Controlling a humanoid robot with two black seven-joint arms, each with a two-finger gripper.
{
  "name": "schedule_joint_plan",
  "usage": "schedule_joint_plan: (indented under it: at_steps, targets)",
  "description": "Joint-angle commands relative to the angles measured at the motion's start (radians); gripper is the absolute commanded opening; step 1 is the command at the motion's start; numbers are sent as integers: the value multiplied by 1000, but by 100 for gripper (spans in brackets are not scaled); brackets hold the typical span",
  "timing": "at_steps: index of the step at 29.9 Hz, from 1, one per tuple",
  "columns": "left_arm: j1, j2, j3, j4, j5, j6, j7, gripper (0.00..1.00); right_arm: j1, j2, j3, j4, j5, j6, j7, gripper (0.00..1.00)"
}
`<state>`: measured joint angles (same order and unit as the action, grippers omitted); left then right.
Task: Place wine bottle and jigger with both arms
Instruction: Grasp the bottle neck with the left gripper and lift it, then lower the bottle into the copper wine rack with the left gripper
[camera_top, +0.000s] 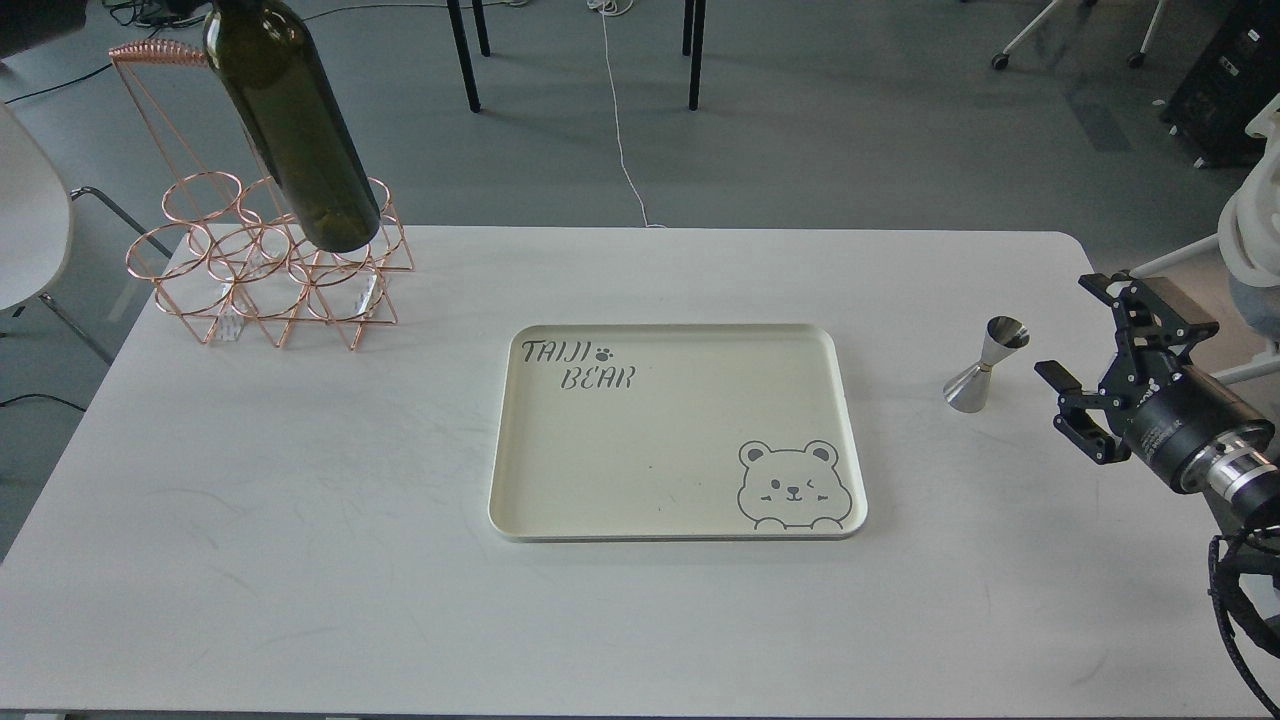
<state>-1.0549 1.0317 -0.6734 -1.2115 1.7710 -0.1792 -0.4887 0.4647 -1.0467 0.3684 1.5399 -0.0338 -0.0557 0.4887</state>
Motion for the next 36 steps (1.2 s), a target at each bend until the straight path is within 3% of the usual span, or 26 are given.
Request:
schedule_joint_plan:
  at_steps: [1,14,36]
  targets:
    - [1,-15,29,58,-4,23,0,6,0,0,0,0,0,-3,0,98]
    - [-8,-113,55,196,-5,63,0,5,-3,0,-2,0,0,-4,0,98]
    - [-11,-174,55,294,-10,93,0,2,-3,1,-5,0,0,-4,0,98]
